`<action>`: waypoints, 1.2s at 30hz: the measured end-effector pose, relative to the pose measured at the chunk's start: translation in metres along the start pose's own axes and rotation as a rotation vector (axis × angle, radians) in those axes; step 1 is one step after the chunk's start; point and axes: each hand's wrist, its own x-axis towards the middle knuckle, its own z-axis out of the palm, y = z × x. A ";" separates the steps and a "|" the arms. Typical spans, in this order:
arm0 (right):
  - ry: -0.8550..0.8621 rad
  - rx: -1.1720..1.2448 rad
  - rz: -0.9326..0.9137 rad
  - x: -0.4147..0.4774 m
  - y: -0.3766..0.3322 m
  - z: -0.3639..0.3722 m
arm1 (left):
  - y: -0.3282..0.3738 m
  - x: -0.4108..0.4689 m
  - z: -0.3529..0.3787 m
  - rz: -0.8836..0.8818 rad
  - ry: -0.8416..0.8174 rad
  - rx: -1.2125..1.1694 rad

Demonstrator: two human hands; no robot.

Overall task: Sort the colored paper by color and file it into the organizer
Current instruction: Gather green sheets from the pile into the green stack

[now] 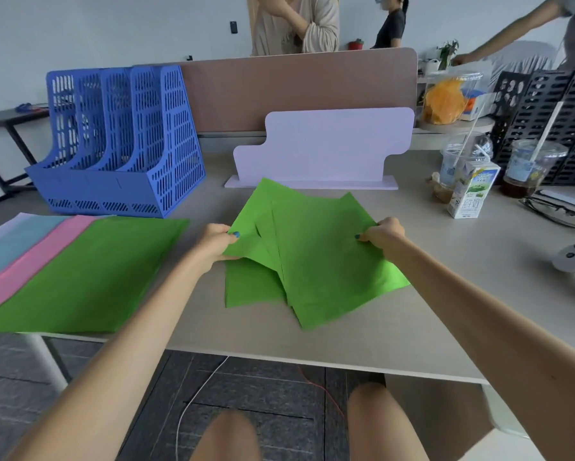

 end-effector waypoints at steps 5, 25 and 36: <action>0.004 0.159 0.030 -0.008 0.000 0.006 | -0.007 -0.011 0.005 -0.161 -0.255 0.030; 0.065 0.276 0.030 -0.023 0.003 0.012 | -0.016 -0.015 0.000 0.063 0.212 0.097; -0.084 0.496 0.013 -0.062 0.006 0.009 | -0.024 -0.022 -0.002 -0.015 0.297 0.012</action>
